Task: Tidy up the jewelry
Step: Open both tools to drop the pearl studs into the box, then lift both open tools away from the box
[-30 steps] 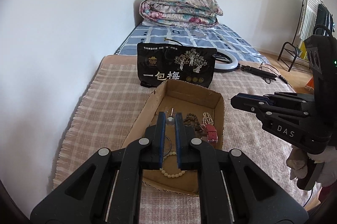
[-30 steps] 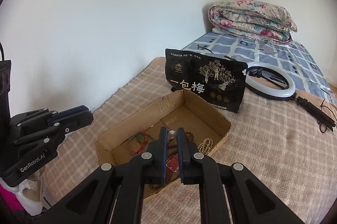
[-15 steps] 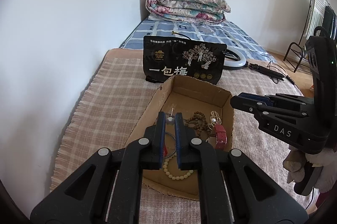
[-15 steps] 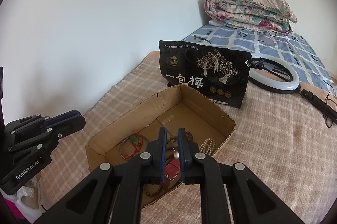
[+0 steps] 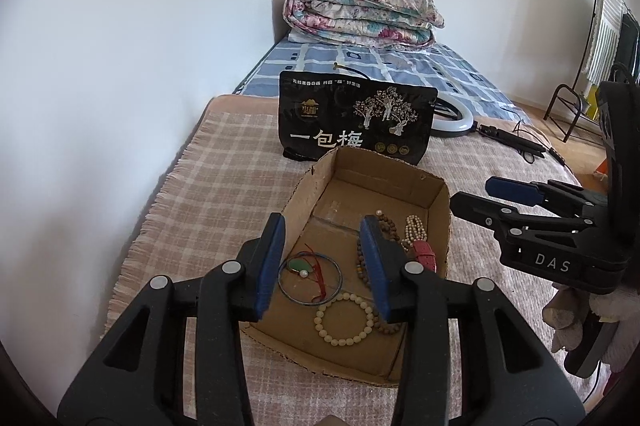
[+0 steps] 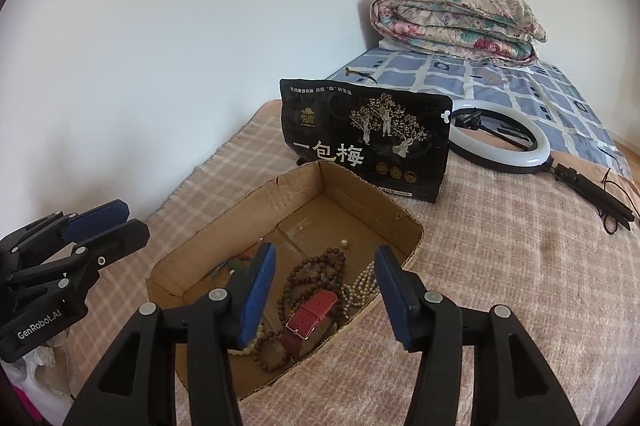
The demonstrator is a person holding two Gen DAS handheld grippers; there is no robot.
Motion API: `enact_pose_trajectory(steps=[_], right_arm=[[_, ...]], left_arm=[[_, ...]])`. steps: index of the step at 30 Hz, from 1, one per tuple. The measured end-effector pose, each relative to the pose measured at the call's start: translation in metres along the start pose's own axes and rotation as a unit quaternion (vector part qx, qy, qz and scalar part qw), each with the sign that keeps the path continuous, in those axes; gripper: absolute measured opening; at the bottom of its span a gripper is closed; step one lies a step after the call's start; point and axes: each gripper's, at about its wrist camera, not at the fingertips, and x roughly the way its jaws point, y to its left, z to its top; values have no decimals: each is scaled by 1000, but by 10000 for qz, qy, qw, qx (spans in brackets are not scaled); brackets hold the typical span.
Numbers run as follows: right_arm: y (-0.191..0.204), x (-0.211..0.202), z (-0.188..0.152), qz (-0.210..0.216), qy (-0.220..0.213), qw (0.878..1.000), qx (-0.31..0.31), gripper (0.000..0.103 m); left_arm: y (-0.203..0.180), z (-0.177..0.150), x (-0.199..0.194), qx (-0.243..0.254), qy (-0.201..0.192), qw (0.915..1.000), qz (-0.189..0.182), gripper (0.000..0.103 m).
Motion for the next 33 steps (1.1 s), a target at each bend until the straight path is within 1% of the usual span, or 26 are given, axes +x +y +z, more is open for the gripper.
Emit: enact_pose_trajectory(steps=[2, 6, 8, 10, 12, 13, 15, 16, 17, 21, 23, 27, 29, 33], right_arm=[[-2, -2, -1, -91, -45, 9999, 33, 75], [-6, -5, -1, -140, -61, 9998, 102, 79], [-7, -8, -2, -200, -95, 9997, 132, 86], [-8, -9, -2, -238, -112, 9995, 153, 88], [-10, -12, -3, -275, -97, 9994, 167, 88], [-11, -13, -3, -316, -96, 9993, 177, 90], [-11, -16, -4, -404, -120, 9989, 193, 95], [-11, -19, -4, -434, -134, 9988, 199, 96], [-11, -21, -5, -463, -140, 9986, 201, 97], [-7, -34, -6, -654, -189, 9976, 81, 98], [-4, -41, -6, -746, -255, 9969, 9, 103], [0, -53, -7, -832, -348, 9959, -58, 103], [1, -59, -7, -843, -381, 9957, -74, 103], [2, -71, -8, -886, -455, 9950, -73, 103]], left_arm=[[0, 0, 0, 1, -7, 10000, -2, 39], [0, 0, -2, 3, -39, 10000, 5, 40], [-2, 1, -4, 19, -71, 10000, 20, 50], [-4, 0, -8, 34, -104, 9999, 32, 52], [-4, 0, -8, 28, -101, 9999, 31, 52], [-4, 0, -9, 25, -109, 9999, 47, 53], [-4, -1, -11, 14, -123, 9999, 63, 56], [-4, -1, -12, 10, -130, 9999, 75, 60], [-3, -1, -14, -2, -144, 9999, 86, 62], [-2, -2, -24, 1, -219, 9997, 145, 63], [-3, -2, -30, -12, -286, 9994, 191, 69], [-6, -2, -41, -30, -382, 9990, 223, 71], [-9, -3, -47, -43, -418, 9988, 259, 78], [-16, -5, -60, -37, -503, 9981, 342, 80]])
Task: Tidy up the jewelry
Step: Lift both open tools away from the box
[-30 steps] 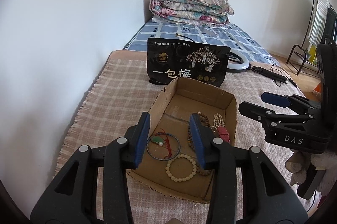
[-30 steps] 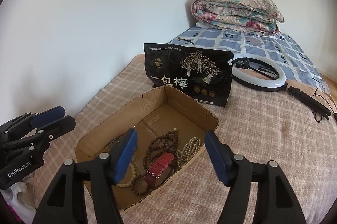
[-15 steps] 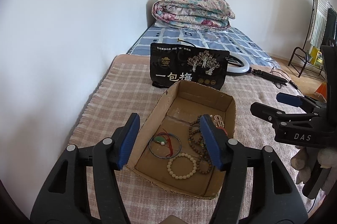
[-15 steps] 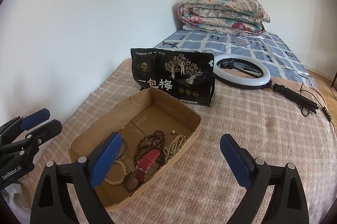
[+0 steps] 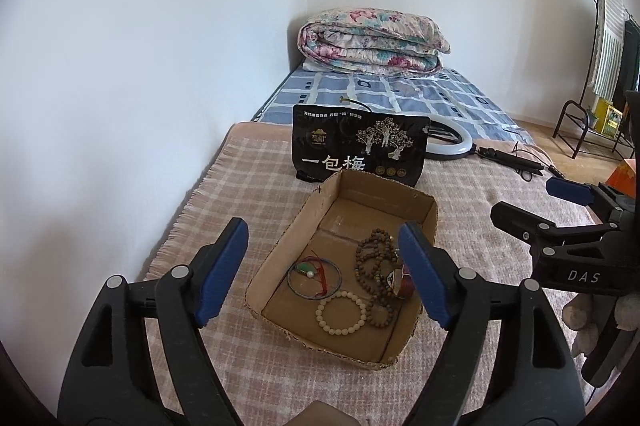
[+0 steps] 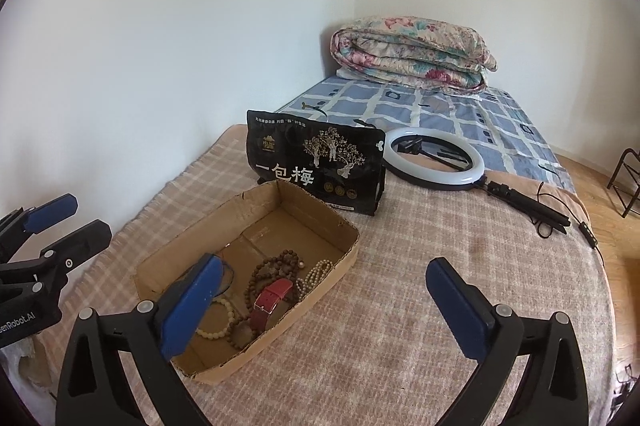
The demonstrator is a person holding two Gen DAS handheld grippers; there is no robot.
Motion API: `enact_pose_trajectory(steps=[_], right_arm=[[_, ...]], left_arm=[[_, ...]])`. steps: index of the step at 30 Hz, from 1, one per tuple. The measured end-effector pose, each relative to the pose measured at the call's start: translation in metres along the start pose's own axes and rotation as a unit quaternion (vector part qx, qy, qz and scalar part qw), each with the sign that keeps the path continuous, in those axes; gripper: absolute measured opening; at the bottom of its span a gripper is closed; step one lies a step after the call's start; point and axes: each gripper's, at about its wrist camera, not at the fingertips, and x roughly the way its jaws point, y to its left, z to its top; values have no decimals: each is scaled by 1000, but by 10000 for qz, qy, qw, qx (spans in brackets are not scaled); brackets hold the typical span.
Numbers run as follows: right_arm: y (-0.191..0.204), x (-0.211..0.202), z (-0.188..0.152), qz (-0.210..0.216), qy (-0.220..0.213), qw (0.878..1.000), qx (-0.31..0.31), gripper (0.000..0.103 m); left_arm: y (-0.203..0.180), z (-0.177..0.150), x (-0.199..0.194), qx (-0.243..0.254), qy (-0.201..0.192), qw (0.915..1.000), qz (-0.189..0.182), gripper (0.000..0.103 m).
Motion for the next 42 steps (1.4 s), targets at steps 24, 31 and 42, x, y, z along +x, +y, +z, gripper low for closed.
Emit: enact_pose_trajectory(steps=[24, 31, 42], right_arm=[[-39, -69, -31, -252, -259, 9990, 258, 103], [-41, -70, -31, -275, -279, 9989, 252, 103], [-51, -63, -33, -347, -217, 9987, 298, 103]], left_arm=[[-32, -15, -58, 55, -228, 9997, 31, 101], [-48, -21, -61, 296, -222, 9993, -12, 102], [-51, -22, -61, 310, -210, 9993, -45, 102]])
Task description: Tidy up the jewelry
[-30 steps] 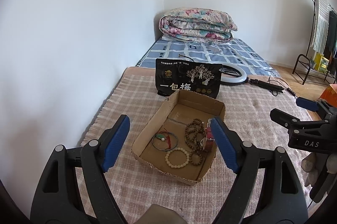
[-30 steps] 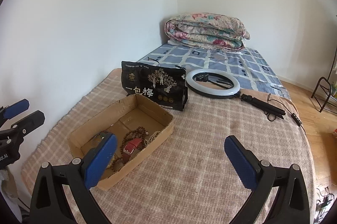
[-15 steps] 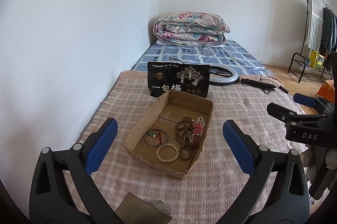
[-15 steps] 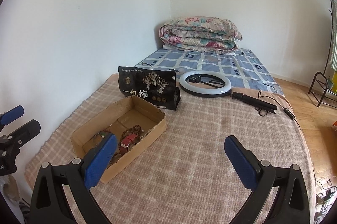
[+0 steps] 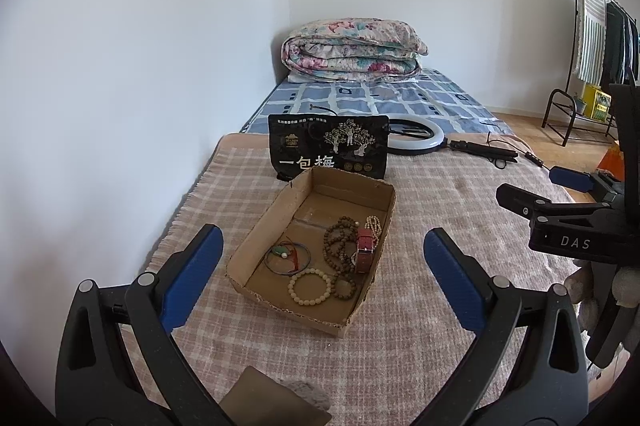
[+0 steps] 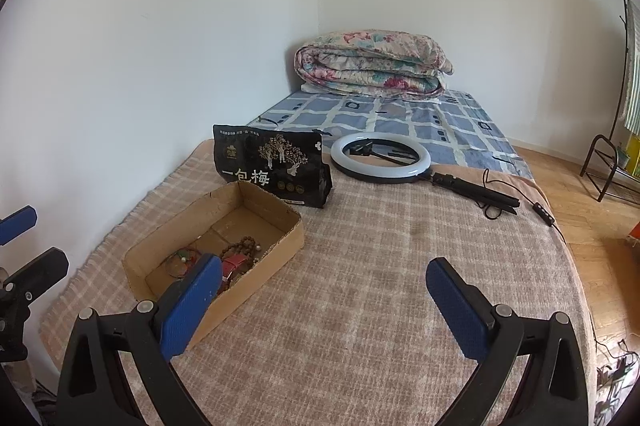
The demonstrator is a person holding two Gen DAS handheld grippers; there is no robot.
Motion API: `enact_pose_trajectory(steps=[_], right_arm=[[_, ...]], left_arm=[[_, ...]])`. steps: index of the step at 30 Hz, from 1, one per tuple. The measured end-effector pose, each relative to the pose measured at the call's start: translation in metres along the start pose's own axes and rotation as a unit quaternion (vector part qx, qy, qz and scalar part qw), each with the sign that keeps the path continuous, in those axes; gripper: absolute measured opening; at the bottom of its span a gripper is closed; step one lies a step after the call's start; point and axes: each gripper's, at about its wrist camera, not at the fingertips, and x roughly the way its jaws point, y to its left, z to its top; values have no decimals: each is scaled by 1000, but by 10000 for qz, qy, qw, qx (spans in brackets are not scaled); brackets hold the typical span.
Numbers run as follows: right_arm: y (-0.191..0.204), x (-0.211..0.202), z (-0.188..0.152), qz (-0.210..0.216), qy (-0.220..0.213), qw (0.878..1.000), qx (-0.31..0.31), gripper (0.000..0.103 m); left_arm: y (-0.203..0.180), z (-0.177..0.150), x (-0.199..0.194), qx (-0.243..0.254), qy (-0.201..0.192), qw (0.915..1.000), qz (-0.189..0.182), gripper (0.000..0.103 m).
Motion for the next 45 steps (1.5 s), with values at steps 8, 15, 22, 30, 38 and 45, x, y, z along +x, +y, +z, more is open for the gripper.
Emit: enact_pose_trajectory(steps=[8, 15, 22, 30, 38, 45], right_arm=[[1, 2, -2, -4, 45, 10000, -15, 103], [2, 5, -4, -18, 61, 10000, -30, 103], [2, 5, -5, -17, 70, 10000, -19, 103], [5, 7, -5, 6, 87, 10000, -42, 103], [2, 8, -6, 0, 98, 10000, -4, 103], [4, 8, -7, 13, 113, 9999, -35, 103]], left_arm=[[0, -1, 1, 11, 0, 10000, -5, 102], [0, -1, 0, 6, 3, 10000, -1, 102], [1, -1, 1, 1, 5, 10000, -3, 102], [1, -1, 0, 5, 2, 10000, 7, 102], [1, -2, 0, 7, 3, 10000, 6, 102], [1, -2, 0, 14, 3, 10000, 10, 102]])
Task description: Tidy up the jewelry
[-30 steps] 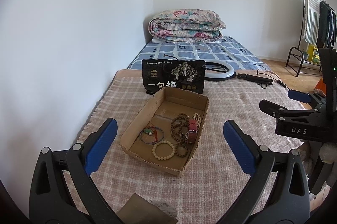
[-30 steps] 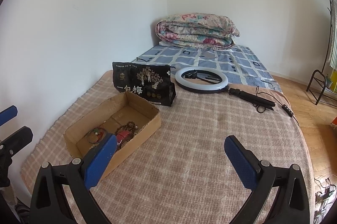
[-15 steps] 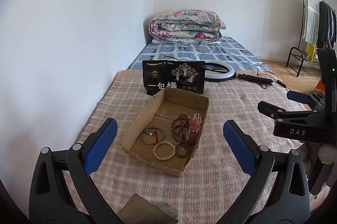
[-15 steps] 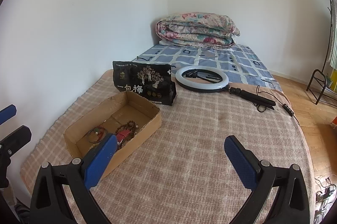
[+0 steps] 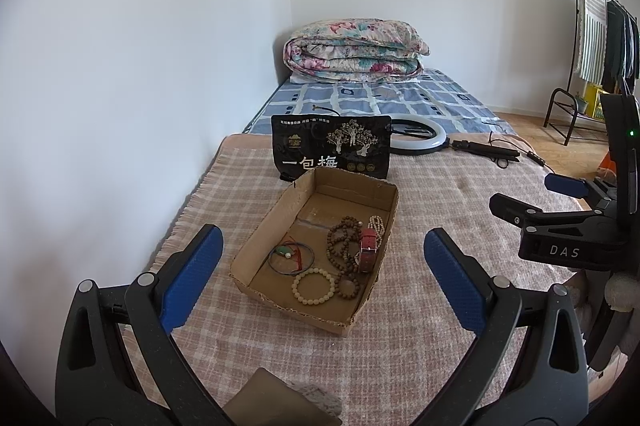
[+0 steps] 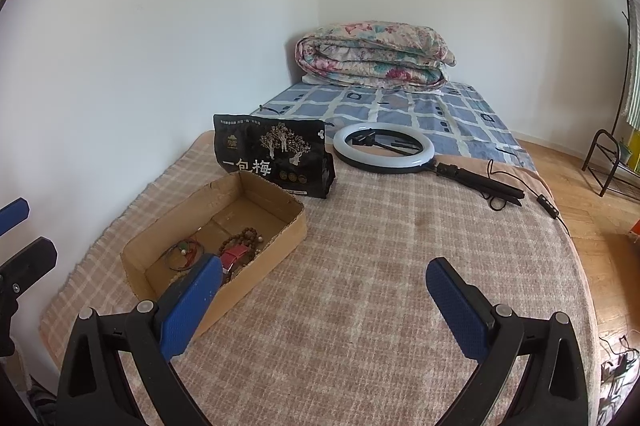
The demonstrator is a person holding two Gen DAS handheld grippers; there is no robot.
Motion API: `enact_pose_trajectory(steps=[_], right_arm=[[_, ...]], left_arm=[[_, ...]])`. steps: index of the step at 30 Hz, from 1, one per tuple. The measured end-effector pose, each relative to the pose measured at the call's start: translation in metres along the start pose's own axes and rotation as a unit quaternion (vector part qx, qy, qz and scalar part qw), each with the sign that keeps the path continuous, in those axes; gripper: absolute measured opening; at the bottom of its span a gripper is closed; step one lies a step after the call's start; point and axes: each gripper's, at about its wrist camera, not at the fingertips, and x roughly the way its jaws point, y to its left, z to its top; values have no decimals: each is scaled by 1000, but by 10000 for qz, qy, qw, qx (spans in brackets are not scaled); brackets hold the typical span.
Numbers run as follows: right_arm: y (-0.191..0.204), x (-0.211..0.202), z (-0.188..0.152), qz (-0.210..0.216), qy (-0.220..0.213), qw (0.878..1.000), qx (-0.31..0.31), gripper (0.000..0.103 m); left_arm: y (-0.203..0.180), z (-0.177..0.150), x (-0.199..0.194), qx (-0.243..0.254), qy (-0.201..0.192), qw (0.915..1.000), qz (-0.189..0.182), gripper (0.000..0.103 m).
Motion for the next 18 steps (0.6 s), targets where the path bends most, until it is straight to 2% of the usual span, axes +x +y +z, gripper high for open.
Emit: enact_pose_trajectory(steps=[12, 18], right_arm=[[-1, 1, -1, -6, 28, 10000, 44, 103], [-1, 2, -2, 3, 61, 10000, 43, 103]], left_arm=[[0, 0, 0, 3, -10, 10000, 8, 102], [11, -1, -2, -42, -133, 9999, 15, 102]])
